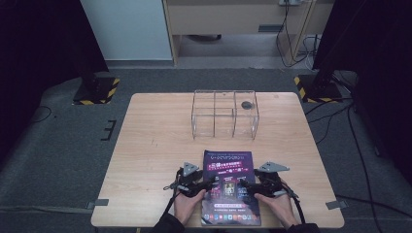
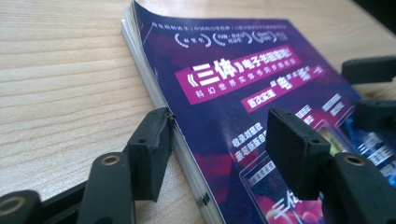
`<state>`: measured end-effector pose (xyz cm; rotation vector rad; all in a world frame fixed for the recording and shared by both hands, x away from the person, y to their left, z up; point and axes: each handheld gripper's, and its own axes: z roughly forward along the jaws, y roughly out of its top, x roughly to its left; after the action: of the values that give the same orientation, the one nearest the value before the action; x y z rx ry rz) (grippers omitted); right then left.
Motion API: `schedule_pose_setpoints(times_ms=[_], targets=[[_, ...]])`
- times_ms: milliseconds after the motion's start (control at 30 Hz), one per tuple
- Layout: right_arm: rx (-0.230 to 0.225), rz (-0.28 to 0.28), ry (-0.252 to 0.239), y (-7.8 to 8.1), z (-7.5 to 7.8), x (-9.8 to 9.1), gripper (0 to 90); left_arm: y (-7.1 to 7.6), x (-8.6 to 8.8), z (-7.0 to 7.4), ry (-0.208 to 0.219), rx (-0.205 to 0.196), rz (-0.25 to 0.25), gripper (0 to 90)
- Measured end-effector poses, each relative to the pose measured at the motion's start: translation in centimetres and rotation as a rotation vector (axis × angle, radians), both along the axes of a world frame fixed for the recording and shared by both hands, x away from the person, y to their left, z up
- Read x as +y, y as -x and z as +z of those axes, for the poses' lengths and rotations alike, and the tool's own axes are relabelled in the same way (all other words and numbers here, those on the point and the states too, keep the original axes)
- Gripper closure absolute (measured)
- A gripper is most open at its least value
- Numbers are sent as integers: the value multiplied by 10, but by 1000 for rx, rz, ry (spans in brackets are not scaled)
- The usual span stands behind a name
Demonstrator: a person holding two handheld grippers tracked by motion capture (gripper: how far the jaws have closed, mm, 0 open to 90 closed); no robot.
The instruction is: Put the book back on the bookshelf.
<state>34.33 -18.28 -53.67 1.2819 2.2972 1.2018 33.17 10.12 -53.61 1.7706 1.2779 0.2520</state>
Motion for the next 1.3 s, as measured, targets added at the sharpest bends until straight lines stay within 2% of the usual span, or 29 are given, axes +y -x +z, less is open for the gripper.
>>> schedule_pose_setpoints(times_ms=[100, 133, 167, 267, 400, 600, 700, 733, 800, 867, 967, 1033, 1100, 1133, 1200, 1300], targets=[[0, 4, -6, -1, 0, -1, 255, 2, 1, 1, 10, -31, -4, 407], [11, -3, -22, -1, 0, -2, 268, 4, 2, 3, 37, -49, -8, 416], [11, -3, -22, -1, 0, -2, 268, 4, 2, 3, 37, -49, -8, 421], [12, 1, -33, -1, 0, -4, 278, 5, 5, 7, 91, -75, -34, 421], [12, 4, -32, -1, 0, -4, 278, 7, 5, 5, 114, -82, -30, 420], [14, -2, -35, -2, 0, -4, 278, 12, 5, 3, 107, -92, -40, 420], [12, -4, -35, -2, 0, -5, 282, 11, 7, 4, 130, -86, -53, 425], [12, -6, -32, -2, 0, -4, 286, 9, 8, 5, 149, -78, -59, 429], [14, -9, -31, -2, 0, -4, 288, 9, 7, 5, 154, -78, -63, 423], [11, -12, -26, -2, 0, -4, 301, 7, 7, 7, 186, -85, -63, 424], [7, -10, -22, -2, 0, -4, 303, 6, 6, 8, 187, -94, -65, 428], [7, -10, -22, -2, 0, -4, 305, 6, 3, 8, 203, -100, -57, 432], [7, -10, -22, -2, 0, -5, 309, 6, 1, 7, 193, -111, -62, 437], [7, -10, -22, -2, 0, -5, 309, 6, 1, 7, 193, -111, -62, 434], [7, -9, -21, -2, 0, -5, 310, 8, -1, 5, 166, -105, -44, 416], [6, -9, -20, -2, 0, -5, 312, 8, 0, 3, 180, -93, -29, 407]])
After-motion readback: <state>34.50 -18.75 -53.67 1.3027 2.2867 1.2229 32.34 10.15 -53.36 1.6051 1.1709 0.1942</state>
